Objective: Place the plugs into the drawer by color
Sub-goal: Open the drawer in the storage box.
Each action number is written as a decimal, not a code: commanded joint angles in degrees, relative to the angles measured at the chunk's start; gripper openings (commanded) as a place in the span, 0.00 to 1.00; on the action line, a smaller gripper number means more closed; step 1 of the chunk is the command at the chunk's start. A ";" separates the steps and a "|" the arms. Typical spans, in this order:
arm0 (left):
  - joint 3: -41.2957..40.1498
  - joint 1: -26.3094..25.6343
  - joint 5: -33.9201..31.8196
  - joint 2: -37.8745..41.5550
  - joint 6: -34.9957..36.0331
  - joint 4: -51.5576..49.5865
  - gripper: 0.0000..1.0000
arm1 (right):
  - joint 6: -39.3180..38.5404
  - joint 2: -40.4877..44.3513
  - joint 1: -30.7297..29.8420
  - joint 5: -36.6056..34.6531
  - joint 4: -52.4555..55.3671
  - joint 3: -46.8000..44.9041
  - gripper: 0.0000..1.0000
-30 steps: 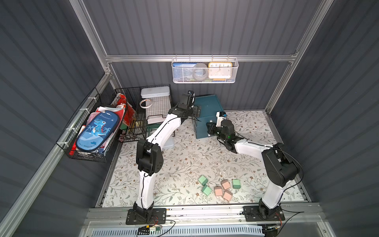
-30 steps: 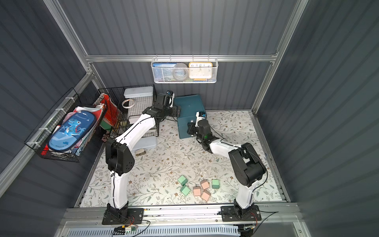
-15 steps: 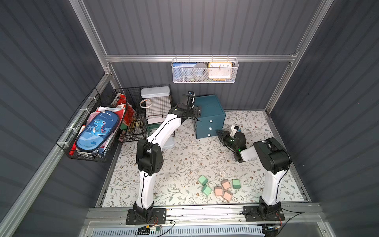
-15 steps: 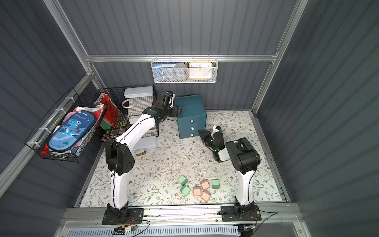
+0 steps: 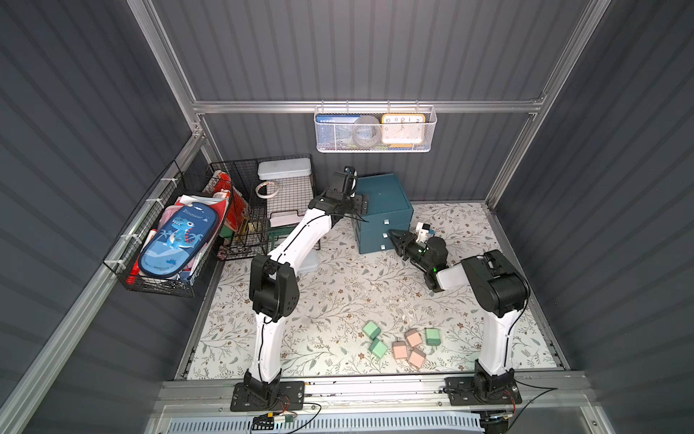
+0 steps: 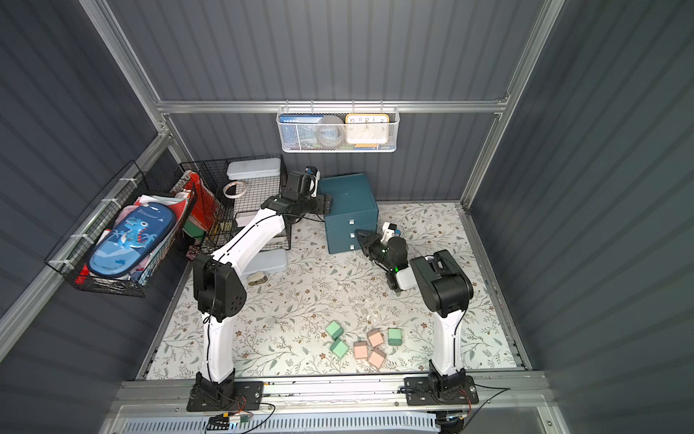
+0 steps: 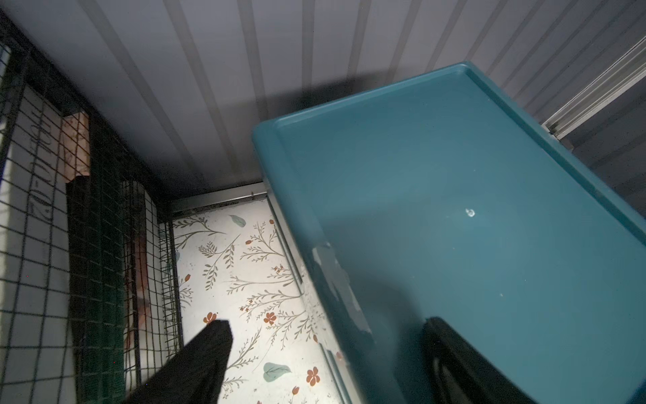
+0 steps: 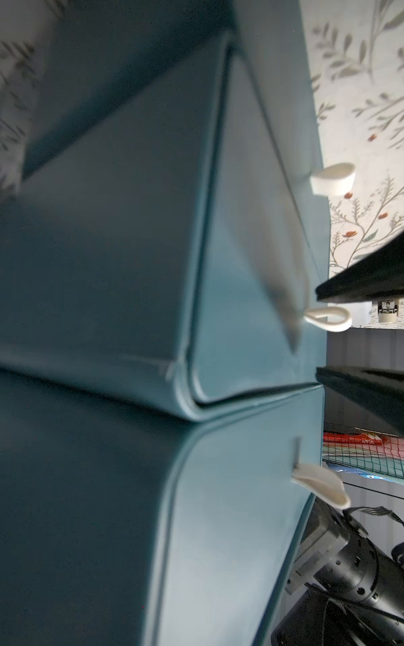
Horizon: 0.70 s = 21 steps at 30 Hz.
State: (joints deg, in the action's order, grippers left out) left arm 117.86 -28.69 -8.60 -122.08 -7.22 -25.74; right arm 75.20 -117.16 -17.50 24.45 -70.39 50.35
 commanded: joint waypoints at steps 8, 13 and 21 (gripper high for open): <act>-2.29 -0.76 0.54 -3.69 1.45 -11.35 0.90 | 0.56 -2.54 -1.31 1.30 2.43 2.69 0.35; -2.20 -0.76 0.52 -3.78 1.51 -11.22 0.90 | 0.74 -2.72 -1.60 1.13 2.05 1.29 0.35; -2.16 -0.76 0.45 -4.00 1.52 -11.11 0.90 | 0.74 -2.87 -1.82 1.47 1.32 1.88 0.33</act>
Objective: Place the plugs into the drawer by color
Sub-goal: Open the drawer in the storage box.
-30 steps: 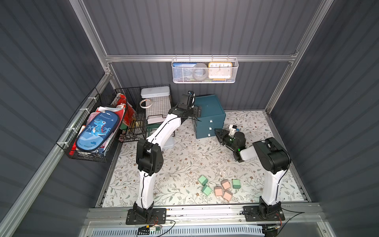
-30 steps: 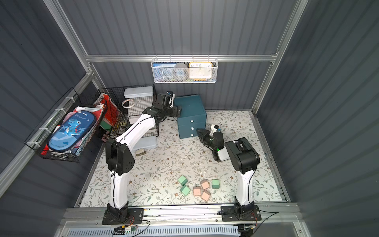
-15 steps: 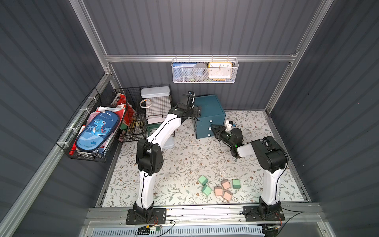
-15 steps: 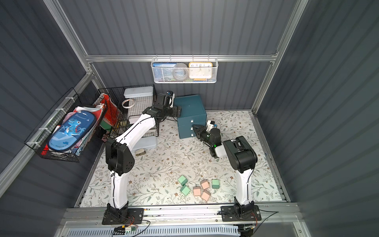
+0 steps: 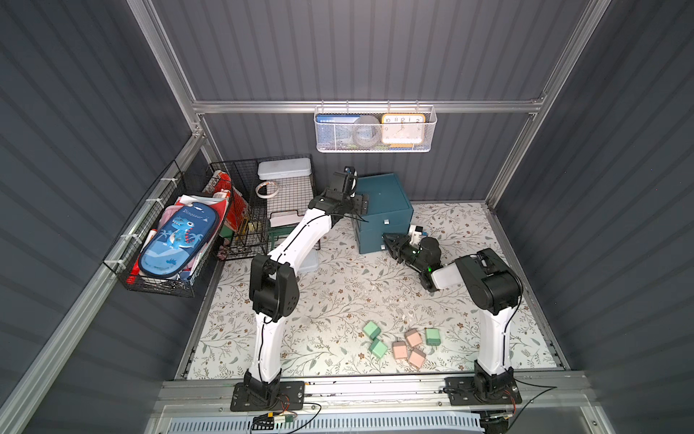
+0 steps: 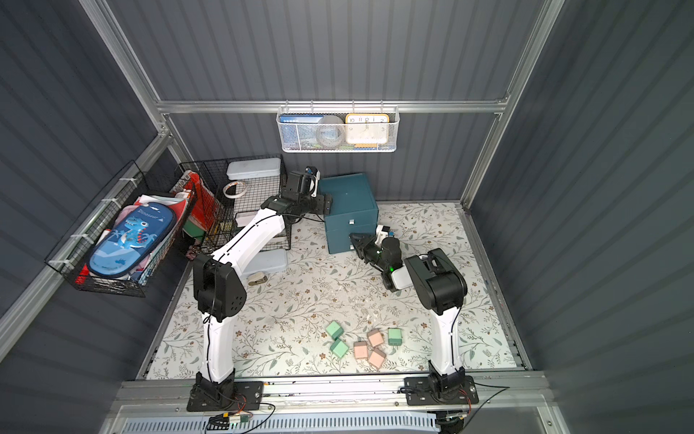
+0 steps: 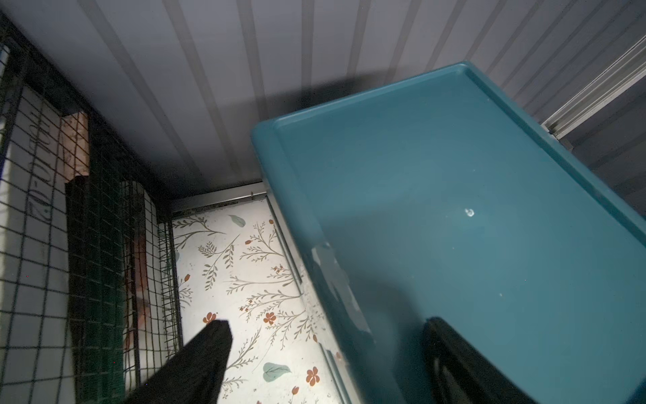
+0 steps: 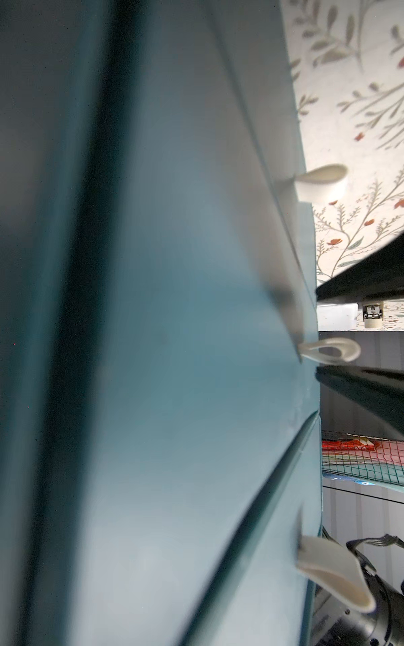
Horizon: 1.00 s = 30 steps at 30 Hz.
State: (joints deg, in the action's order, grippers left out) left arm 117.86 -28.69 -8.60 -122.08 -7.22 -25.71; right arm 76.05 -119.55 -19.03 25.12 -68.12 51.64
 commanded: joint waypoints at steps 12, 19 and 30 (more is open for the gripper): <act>-1.72 -0.76 0.42 -5.05 1.64 -11.27 0.90 | -2.74 1.63 0.53 1.21 -0.11 -1.94 0.00; 0.51 -0.76 0.44 -6.83 1.77 -11.17 0.90 | -8.87 12.06 -1.57 0.64 6.17 -10.47 0.00; -1.32 -0.76 0.36 -4.96 1.58 -9.97 0.91 | -15.58 25.36 -5.81 -1.51 17.08 -21.98 0.00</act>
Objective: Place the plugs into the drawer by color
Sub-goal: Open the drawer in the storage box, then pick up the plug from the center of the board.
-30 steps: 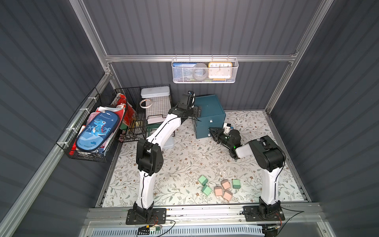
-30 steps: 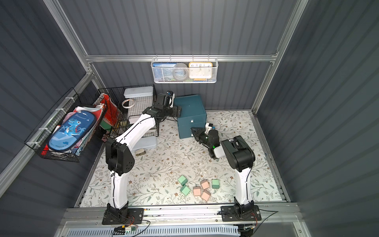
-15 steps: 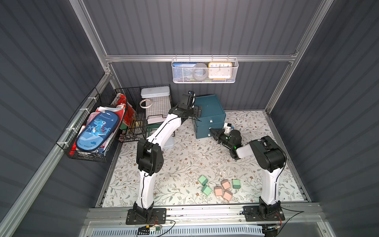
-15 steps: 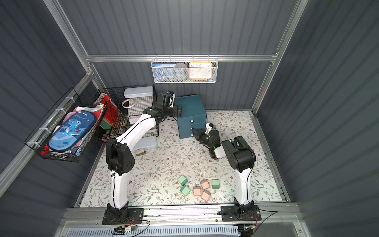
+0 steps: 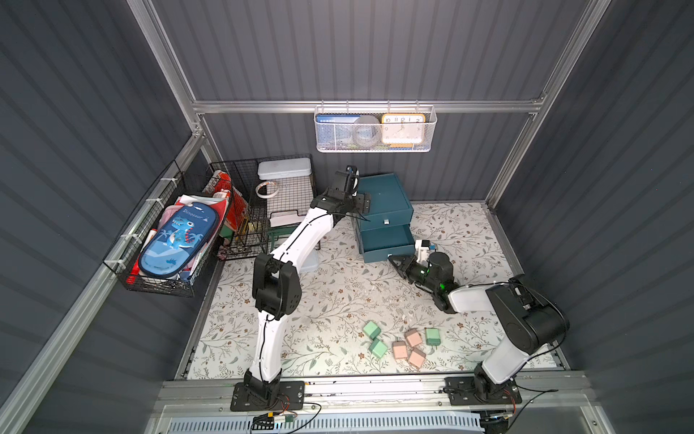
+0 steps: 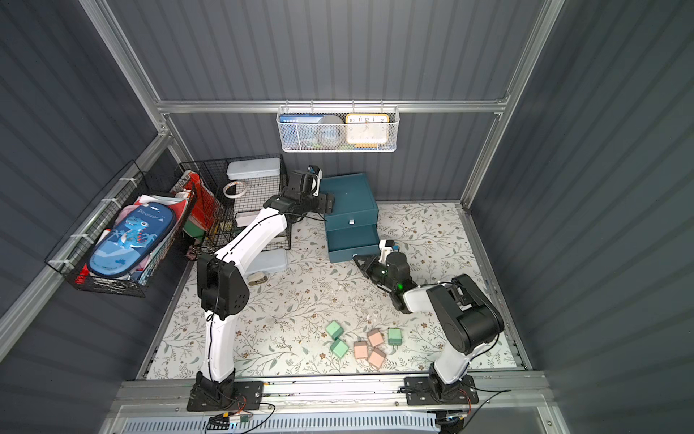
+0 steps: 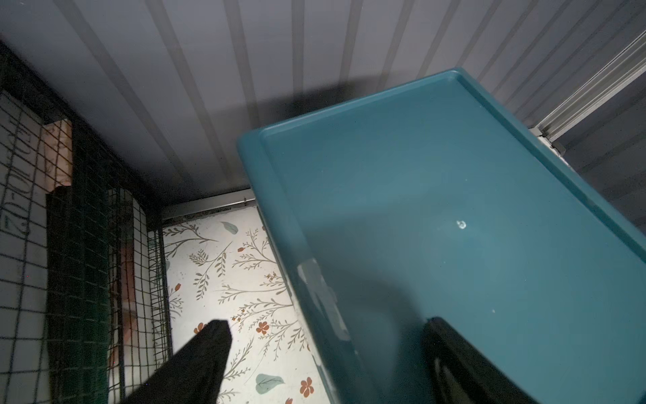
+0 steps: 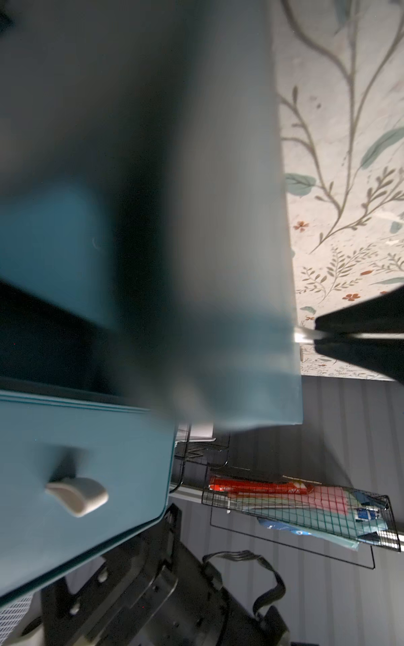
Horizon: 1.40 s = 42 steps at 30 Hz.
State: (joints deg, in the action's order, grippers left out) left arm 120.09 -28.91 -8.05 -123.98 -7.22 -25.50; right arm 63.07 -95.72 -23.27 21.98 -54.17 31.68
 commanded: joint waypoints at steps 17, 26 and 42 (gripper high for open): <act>-3.29 -0.54 -0.74 -2.49 1.12 -10.09 0.92 | -8.84 12.49 -5.07 -1.39 17.42 -4.62 0.00; 0.42 -0.54 -0.50 -0.73 0.19 -12.40 0.93 | -14.73 20.32 -5.92 -0.30 31.68 -3.15 0.34; -13.23 -1.06 -0.07 17.03 -1.39 -10.07 0.96 | -40.30 21.22 -37.90 -30.85 81.90 14.29 0.51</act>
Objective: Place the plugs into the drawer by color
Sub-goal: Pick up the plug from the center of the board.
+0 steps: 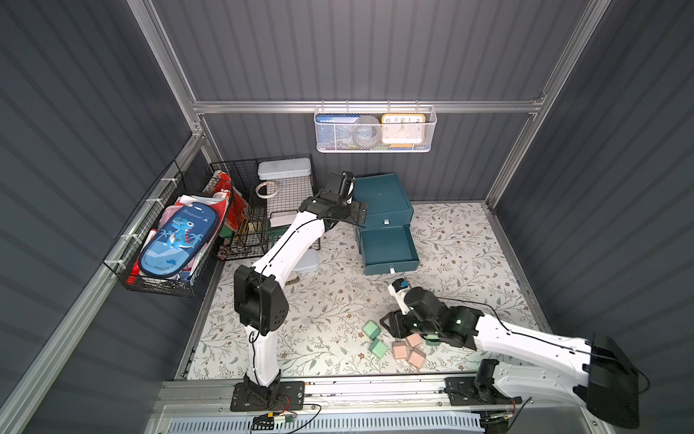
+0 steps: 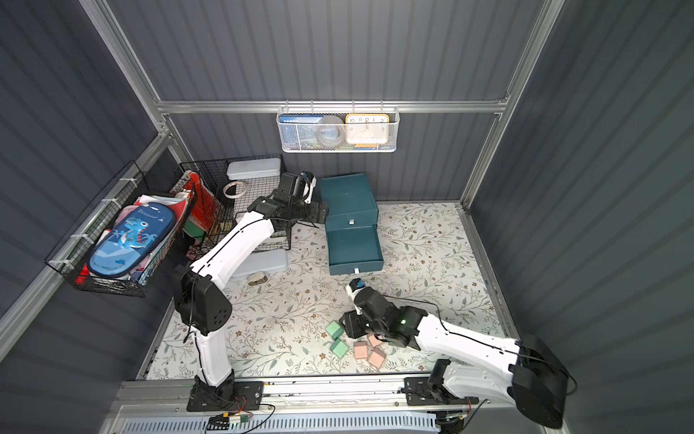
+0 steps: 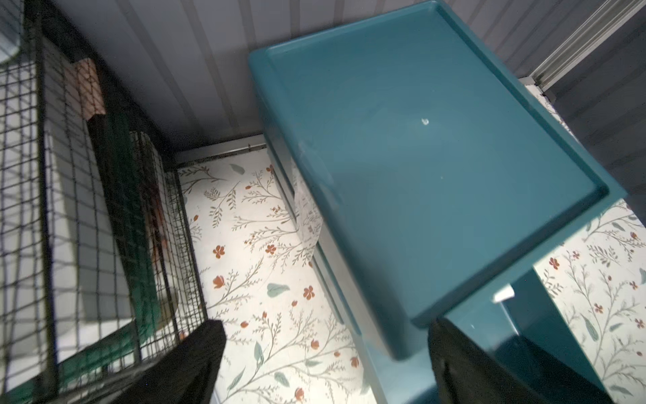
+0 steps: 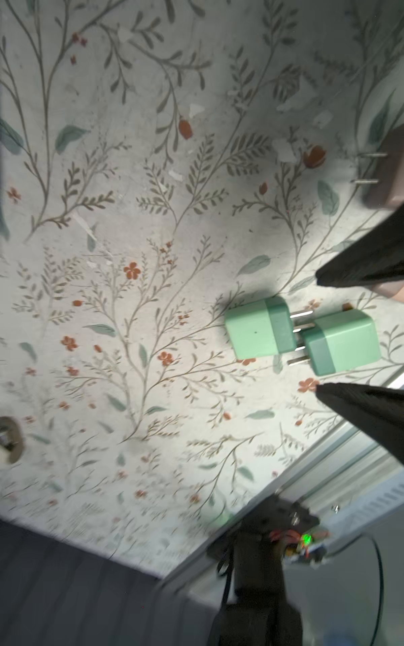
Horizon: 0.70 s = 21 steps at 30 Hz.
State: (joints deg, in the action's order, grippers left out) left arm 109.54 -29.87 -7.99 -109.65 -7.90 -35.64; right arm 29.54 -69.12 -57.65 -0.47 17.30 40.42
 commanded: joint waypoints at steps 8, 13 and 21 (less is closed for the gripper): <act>-5.84 -0.10 -0.15 4.77 0.49 -0.20 0.97 | -10.58 -17.02 -9.92 -11.06 10.90 12.56 0.66; -6.33 -0.10 0.24 4.20 0.58 0.15 0.98 | -10.99 -21.16 -8.74 -14.93 11.10 15.35 0.76; -7.21 -0.10 -0.40 4.86 -0.02 -0.31 0.98 | -11.48 -26.50 -7.85 -12.30 9.06 16.62 0.72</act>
State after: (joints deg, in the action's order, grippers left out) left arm 103.33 -29.87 -8.19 -105.80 -7.86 -35.64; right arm 18.50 -94.32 -65.84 -12.75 26.28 56.05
